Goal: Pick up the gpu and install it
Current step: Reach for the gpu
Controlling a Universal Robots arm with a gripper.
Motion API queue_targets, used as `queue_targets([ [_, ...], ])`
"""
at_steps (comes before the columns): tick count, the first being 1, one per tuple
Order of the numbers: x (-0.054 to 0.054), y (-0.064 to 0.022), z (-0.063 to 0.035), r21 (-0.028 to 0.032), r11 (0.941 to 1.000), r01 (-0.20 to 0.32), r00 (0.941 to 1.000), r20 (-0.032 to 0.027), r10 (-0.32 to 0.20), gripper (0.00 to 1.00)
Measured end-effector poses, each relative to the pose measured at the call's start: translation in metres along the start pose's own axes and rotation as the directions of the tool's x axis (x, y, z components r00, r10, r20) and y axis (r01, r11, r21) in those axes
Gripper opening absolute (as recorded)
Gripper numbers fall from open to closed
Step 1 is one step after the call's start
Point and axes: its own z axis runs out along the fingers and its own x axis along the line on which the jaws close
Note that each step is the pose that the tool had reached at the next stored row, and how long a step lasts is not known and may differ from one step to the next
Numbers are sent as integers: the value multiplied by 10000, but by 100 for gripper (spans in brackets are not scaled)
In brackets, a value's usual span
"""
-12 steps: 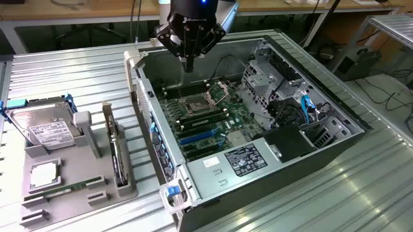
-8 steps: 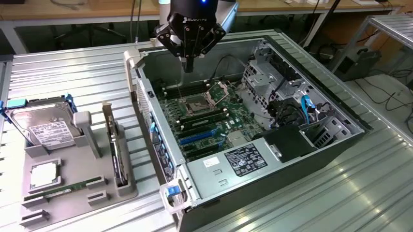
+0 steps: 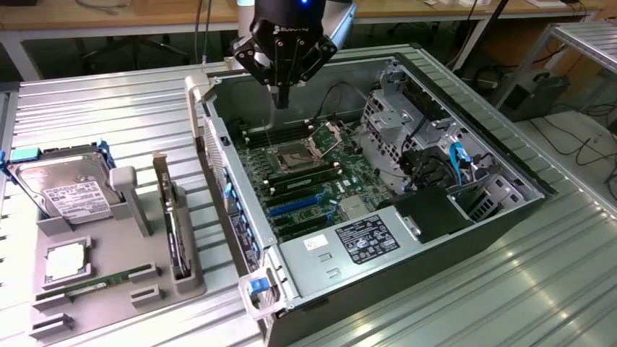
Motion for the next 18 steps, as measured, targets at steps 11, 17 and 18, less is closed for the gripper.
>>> queue_targets([
  [11,92,-101,-2,54,10000,1,10000,1,-1,11],
  [17,228,-239,-6,82,10000,1,10000,11,-1,11],
  [18,252,-260,-7,86,10000,1,10000,14,-1,11],
])
